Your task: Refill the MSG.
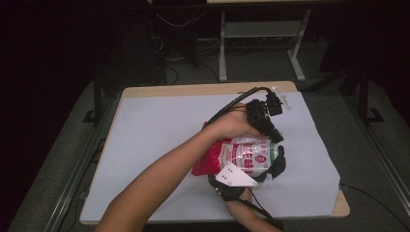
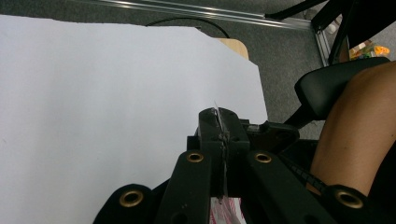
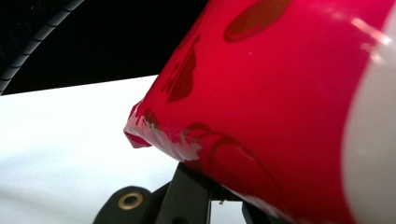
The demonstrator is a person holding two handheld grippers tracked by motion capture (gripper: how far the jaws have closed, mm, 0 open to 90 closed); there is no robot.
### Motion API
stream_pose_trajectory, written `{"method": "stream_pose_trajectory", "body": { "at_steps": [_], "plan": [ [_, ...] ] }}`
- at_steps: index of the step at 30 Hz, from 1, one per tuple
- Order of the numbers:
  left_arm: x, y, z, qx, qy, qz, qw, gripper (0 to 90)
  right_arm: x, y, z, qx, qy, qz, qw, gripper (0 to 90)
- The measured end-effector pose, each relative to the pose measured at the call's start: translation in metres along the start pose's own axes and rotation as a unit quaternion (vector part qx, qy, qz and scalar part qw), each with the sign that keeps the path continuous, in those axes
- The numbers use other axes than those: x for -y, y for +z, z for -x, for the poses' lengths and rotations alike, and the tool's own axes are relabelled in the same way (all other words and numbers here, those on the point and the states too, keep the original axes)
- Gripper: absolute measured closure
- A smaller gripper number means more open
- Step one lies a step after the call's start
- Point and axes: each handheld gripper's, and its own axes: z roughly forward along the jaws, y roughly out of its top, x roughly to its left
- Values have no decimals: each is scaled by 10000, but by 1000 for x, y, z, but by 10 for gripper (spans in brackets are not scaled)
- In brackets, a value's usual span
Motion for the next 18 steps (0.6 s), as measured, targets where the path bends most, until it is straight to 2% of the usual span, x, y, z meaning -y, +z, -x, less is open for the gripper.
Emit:
{"method": "stream_pose_trajectory", "body": {
  "at_steps": [18],
  "plan": [
    [0, 3, -1, -2, 22, -60, 10000, 899, 0, 0, 0, -26, 33, 12, 10000, 900]
  ]
}}
